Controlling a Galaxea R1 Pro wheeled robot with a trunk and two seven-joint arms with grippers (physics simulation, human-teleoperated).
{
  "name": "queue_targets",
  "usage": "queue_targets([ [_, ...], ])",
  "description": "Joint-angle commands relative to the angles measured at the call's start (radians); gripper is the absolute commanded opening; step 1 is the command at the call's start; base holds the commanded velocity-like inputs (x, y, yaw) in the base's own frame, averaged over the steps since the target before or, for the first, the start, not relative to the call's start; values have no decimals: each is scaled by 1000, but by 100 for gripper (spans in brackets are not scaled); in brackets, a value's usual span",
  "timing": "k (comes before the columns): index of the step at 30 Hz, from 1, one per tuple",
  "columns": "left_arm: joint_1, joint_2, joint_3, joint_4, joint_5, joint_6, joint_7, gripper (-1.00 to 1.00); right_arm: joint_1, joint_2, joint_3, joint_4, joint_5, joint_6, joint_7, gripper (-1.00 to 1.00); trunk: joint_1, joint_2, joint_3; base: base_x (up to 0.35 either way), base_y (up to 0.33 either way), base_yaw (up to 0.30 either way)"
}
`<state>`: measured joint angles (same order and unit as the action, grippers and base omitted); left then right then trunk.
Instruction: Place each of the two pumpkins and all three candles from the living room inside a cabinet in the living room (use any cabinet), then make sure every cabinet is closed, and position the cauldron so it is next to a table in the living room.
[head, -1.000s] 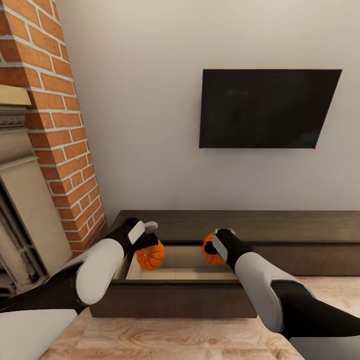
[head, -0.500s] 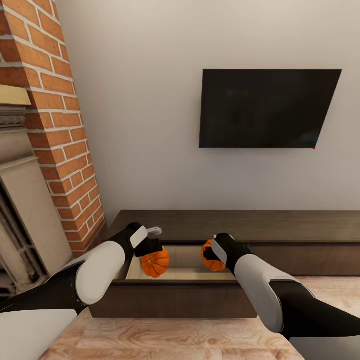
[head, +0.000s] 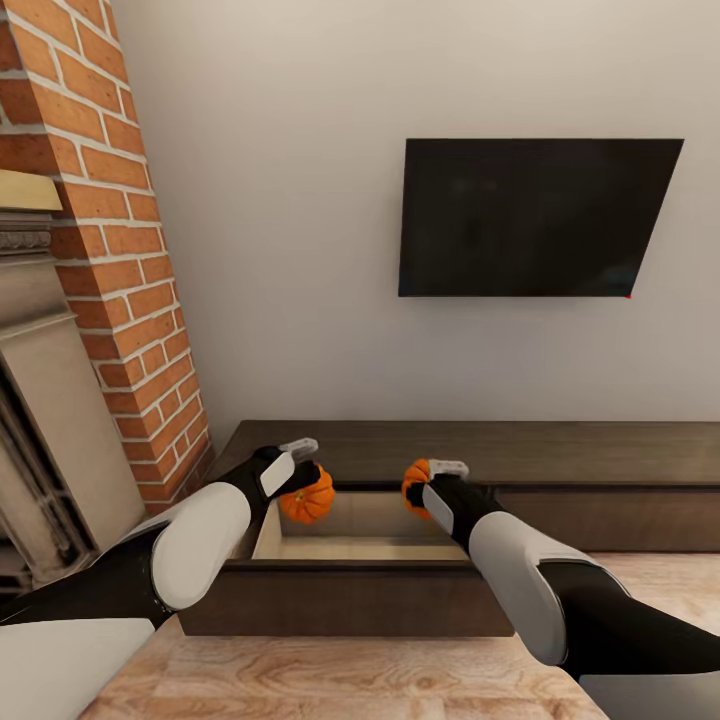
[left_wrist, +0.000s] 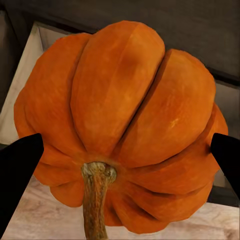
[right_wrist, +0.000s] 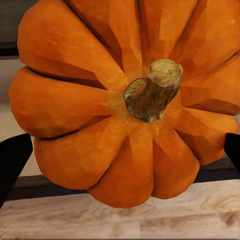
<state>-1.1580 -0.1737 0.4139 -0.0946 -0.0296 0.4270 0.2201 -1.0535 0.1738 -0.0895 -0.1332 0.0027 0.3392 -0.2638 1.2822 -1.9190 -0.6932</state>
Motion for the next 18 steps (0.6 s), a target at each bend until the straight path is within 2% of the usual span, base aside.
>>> queue_targets([
  [1, 0, -1, 8, -2, -3, -1, 4, -100, 0, 1, -5, 8, 2, -6, -2, -100, 0, -1, -1, 0, 0, 0],
  [4, 0, -1, 8, -1, -5, -10, 6, -100, 0, 1, -4, 21, 4, -16, -2, -100, 0, -1, -1, 0, 0, 0],
  [18, 0, -1, 8, 1, -5, -14, 7, -100, 0, 1, -3, 33, 2, -22, 0, -100, 54, -99, -45, 0, 0, 0],
])
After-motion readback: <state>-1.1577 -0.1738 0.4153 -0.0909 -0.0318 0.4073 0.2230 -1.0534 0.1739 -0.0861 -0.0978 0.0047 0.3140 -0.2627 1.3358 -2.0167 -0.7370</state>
